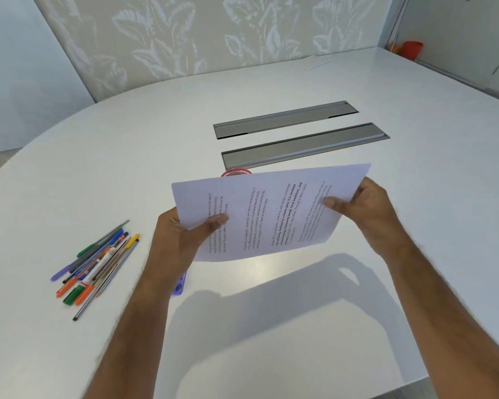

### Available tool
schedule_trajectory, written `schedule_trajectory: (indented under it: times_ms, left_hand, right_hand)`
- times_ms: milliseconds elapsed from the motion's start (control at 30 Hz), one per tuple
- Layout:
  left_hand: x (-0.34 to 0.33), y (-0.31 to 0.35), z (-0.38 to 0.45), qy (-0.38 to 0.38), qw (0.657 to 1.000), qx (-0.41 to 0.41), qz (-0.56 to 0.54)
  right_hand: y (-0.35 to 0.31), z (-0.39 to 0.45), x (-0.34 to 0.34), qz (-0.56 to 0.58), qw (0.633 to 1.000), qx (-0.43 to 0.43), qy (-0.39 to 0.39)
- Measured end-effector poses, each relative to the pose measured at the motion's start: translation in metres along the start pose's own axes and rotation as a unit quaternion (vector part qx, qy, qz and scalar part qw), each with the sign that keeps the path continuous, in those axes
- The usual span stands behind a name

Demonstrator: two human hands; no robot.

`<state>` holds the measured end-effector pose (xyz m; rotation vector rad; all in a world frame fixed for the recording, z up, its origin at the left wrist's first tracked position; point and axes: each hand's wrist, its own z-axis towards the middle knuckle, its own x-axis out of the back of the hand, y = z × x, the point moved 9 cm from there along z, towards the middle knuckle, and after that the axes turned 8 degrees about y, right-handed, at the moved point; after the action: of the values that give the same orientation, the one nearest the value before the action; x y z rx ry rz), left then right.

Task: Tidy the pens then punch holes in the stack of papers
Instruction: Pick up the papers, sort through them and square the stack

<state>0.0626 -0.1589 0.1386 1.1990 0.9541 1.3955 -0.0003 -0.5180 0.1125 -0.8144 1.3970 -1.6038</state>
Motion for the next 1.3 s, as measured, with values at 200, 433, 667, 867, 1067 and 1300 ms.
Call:
schedule_trajectory:
  times_ms: [200, 433, 667, 867, 1067, 1300]
  left_hand:
    - [-0.018, -0.022, -0.005, 0.011, 0.996, 0.033, -0.088]
    - [-0.041, -0.07, -0.015, 0.057, 0.992, 0.097, -0.062]
    - [-0.042, -0.077, -0.018, 0.061, 0.992, 0.104, -0.039]
    - [-0.053, -0.085, -0.017, 0.037, 0.99, 0.12, -0.057]
    - [-0.05, -0.084, -0.019, 0.057, 0.99, 0.103, -0.071]
    - [-0.046, -0.083, -0.017, 0.058, 0.993, 0.085, -0.065]
  right_hand:
    - [0.021, -0.008, -0.01, 0.041, 0.998, -0.032, -0.023]
    - [0.056, -0.017, 0.0, -0.049, 0.995, -0.056, 0.068]
    - [0.062, -0.022, 0.002, -0.069, 0.994, -0.04, 0.079]
    - [0.074, -0.026, -0.003, -0.103, 0.992, -0.038, 0.066]
    - [0.075, -0.025, 0.0, -0.109, 0.989, -0.028, 0.094]
    - [0.078, -0.03, -0.003, -0.109, 0.988, -0.025, 0.109]
